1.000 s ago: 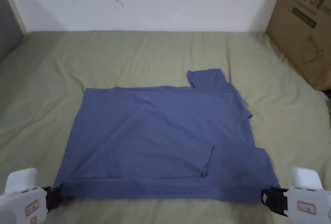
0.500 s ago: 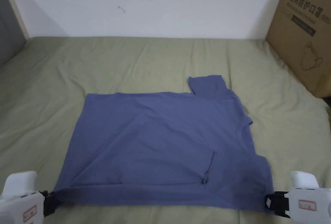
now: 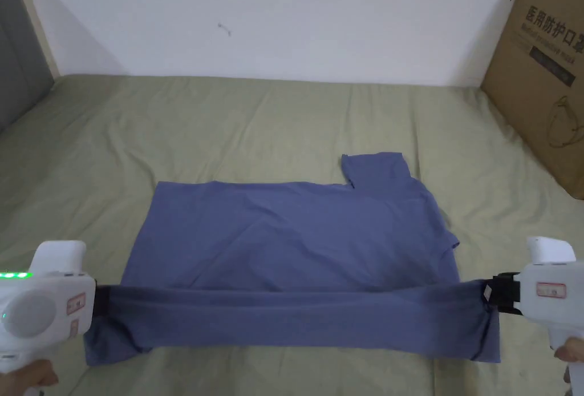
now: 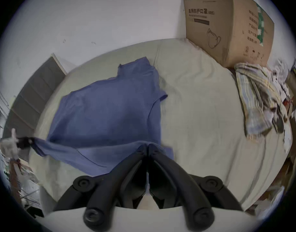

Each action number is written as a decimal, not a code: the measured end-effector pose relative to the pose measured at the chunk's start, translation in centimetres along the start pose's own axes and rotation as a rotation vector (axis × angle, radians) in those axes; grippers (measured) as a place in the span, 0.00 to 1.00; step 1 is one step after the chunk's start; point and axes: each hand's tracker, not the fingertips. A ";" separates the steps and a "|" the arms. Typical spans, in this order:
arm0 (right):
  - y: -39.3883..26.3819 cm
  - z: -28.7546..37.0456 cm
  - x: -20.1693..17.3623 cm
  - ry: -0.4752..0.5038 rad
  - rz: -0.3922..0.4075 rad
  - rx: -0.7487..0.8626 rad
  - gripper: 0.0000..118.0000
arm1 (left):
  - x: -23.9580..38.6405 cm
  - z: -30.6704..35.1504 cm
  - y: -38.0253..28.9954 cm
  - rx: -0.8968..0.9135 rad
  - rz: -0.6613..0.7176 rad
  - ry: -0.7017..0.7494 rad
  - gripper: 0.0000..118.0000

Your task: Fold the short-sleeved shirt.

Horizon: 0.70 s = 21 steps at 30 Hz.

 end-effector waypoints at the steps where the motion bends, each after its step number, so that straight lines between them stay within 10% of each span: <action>1: 0.8 -1.3 -0.1 -0.033 0.017 -0.036 0.01 | 0.2 -1.0 0.8 -0.001 0.008 0.001 0.02; 7: 2.3 -7.6 -0.2 -0.048 -0.017 -0.116 0.01 | 1.0 -7.5 2.2 -0.081 -0.060 0.046 0.12; 10: 1.6 -8.2 -0.6 -0.071 0.029 -0.116 0.12 | 1.1 -8.9 1.5 -0.141 -0.093 0.077 0.65; 12: 0.9 -8.5 -0.1 -0.071 0.033 -0.108 0.50 | 0.6 -8.5 0.8 -0.123 -0.050 0.059 0.87; 21: -0.7 -2.4 -0.2 -0.011 -0.031 -0.028 0.49 | -0.5 -0.7 -0.8 -0.022 0.012 -0.009 0.84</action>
